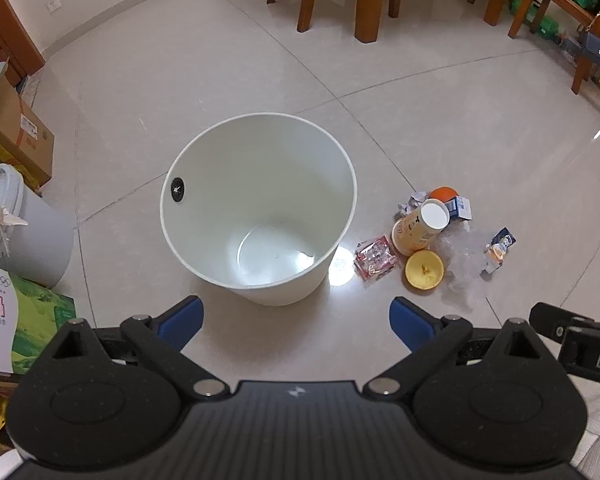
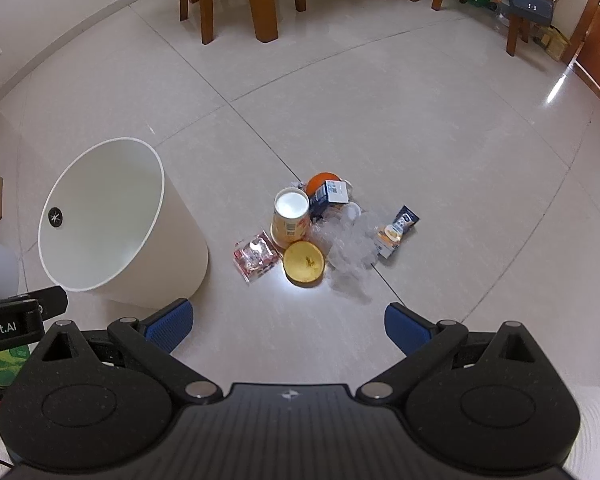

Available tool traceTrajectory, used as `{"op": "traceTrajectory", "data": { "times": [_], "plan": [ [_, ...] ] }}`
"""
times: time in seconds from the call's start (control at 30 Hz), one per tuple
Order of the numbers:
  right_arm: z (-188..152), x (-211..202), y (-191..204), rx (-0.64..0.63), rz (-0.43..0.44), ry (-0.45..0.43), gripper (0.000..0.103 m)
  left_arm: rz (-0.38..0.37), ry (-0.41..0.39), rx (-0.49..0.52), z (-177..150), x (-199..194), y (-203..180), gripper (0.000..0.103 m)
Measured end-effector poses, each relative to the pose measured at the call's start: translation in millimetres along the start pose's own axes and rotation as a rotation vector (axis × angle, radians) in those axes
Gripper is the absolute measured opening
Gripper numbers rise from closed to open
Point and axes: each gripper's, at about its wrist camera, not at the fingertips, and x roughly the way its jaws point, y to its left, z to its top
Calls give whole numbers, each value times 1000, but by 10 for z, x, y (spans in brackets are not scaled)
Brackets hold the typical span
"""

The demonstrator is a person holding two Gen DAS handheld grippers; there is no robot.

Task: Collect trash
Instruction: 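Move both tools toward the white bin and the trash pile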

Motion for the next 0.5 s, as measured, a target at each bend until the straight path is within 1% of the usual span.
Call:
{"op": "traceTrajectory", "data": {
  "times": [0.3, 0.37, 0.5],
  "plan": [
    [156, 277, 135, -61, 28, -14, 103, -35, -1, 14, 115, 261, 62, 99],
    [192, 351, 154, -66, 36, -14, 103, -38, -10, 25, 144, 310, 78, 99],
    [254, 504, 181, -73, 44, -5, 103, -39, -4, 31, 223, 428, 130, 99]
  ]
}}
